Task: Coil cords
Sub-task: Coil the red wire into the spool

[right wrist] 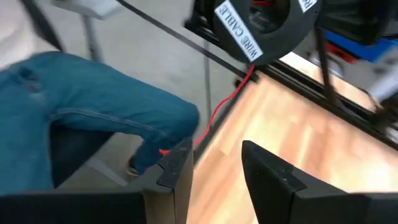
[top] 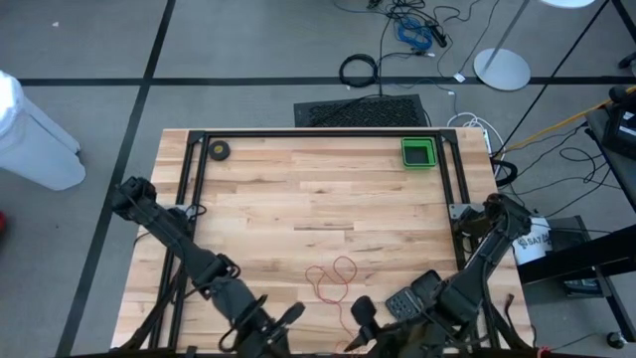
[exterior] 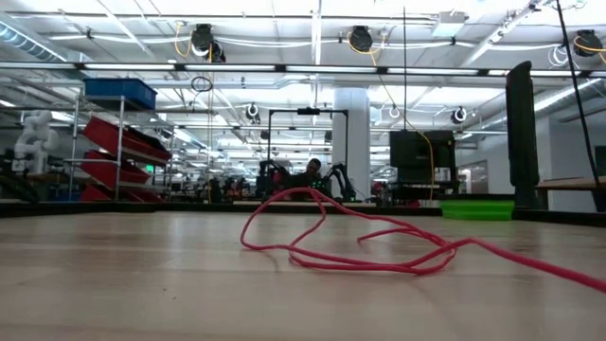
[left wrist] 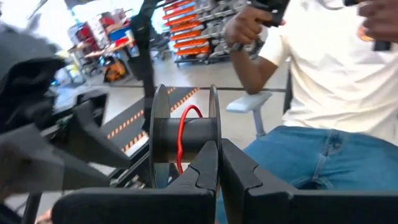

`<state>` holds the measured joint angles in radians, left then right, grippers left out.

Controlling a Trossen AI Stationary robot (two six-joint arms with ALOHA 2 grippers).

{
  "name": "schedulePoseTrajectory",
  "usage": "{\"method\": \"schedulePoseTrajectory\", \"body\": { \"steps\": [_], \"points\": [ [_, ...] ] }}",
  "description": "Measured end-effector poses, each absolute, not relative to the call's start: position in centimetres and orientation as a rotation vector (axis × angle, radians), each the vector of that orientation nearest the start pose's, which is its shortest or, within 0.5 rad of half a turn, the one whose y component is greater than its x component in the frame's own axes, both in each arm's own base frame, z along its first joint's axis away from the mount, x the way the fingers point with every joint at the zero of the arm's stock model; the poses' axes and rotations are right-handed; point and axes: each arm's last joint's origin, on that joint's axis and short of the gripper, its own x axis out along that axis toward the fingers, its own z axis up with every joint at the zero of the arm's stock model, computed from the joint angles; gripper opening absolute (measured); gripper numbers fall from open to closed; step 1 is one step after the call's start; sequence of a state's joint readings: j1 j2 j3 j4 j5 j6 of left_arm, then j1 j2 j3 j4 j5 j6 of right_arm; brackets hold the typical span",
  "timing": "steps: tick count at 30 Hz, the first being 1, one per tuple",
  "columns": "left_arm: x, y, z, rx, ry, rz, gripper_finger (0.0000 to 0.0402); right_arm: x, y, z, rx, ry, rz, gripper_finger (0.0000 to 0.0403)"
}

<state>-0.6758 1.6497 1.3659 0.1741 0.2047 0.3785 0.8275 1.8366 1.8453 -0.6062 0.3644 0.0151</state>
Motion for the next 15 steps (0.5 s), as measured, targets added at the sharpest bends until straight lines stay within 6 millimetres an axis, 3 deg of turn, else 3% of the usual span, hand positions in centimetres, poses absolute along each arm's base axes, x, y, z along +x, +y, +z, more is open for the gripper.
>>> {"method": "schedulePoseTrajectory", "body": {
  "steps": [8, 15],
  "points": [
    [28.3, -26.3, 34.9, 0.452, -0.103, -0.898, 0.0008, 31.7, 28.4, 33.9, -0.282, 0.433, 0.674, 0.0125],
    [27.4, -26.6, 35.5, 0.458, -0.107, -0.818, 0.0008, 34.3, 26.4, 31.8, -0.166, 0.334, 0.742, 0.0125]
  ]
}}
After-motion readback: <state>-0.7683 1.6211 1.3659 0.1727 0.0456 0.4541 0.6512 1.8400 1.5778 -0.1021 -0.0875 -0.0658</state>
